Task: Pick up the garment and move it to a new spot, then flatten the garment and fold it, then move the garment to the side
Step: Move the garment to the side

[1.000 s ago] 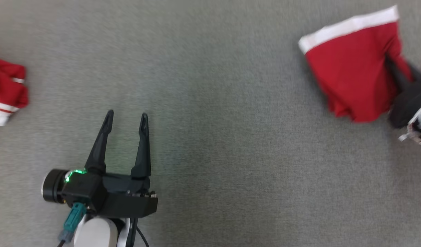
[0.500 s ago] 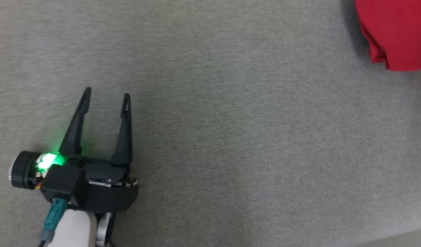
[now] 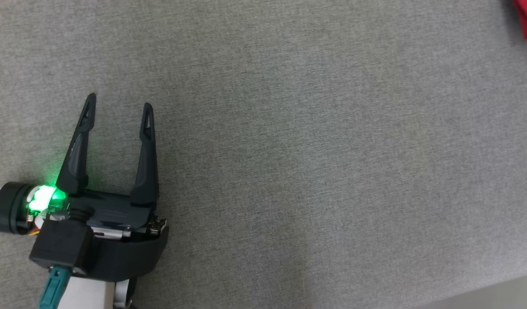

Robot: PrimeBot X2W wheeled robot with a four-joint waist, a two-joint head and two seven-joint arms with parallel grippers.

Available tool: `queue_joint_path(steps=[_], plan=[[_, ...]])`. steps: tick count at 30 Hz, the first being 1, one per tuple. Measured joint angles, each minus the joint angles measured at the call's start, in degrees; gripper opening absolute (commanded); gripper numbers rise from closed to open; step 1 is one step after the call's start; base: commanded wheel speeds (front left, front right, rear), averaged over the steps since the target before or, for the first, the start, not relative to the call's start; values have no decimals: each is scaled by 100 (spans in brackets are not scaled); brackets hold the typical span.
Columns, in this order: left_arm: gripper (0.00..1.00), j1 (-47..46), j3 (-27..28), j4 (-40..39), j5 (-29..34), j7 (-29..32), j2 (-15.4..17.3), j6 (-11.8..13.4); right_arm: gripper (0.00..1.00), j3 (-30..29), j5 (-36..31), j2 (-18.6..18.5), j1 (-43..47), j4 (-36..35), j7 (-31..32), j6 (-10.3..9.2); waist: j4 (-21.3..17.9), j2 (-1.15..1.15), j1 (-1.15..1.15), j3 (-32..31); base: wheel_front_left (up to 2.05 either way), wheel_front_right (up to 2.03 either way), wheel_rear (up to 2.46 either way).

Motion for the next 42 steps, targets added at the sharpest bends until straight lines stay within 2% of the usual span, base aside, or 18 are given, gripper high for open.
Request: queue_joint_path(steps=[4, 5, 6, 18, 28, 31, 34, 42], plan=[[100, -22, -45, -13, -1, 0, -45, 7, 0, 74, -63, -16, -173, 347, 16, 0, 95, 1, 1, 21, 0, 0, 0], [100, -28, -55, -13, -2, 0, -54, 9, 20, 83, -64, -14, -188, 439, 16, 0, 116, 0, 1, 24, 0, 0, 0], [100, -31, -58, -14, -9, 0, -68, 11, 100, 99, -77, -12, -202, 516, 11, 0, 135, 1, 1, 24, 0, 0, 0], [100, 149, -16, 279, -153, 8, -168, 54, 100, 214, -145, 192, -403, 936, -624, 0, 206, 3, 3, -398, 0, 0, 0], [100, 843, 227, 412, -366, 23, -276, 123, 100, 114, -46, 704, 108, 432, -1105, 0, 292, 2, 2, -1308, 0, 0, 0], [100, 1088, 358, 434, -427, 23, -293, 154, 100, -149, -77, 925, 523, 77, -1122, 0, 323, 3, 2, -1626, 0, 0, 0], [100, 1304, 460, 459, -476, 23, -318, 151, 100, -648, -230, 1106, 1064, -375, -1128, 0, 358, 2, 1, -1938, 0, 0, 0], [100, 1528, 554, 686, -527, 23, -367, 58, 100, -2071, -838, 1898, 3170, -1440, -1128, 0, 541, 2, 1, -2636, 0, 0, 0]])
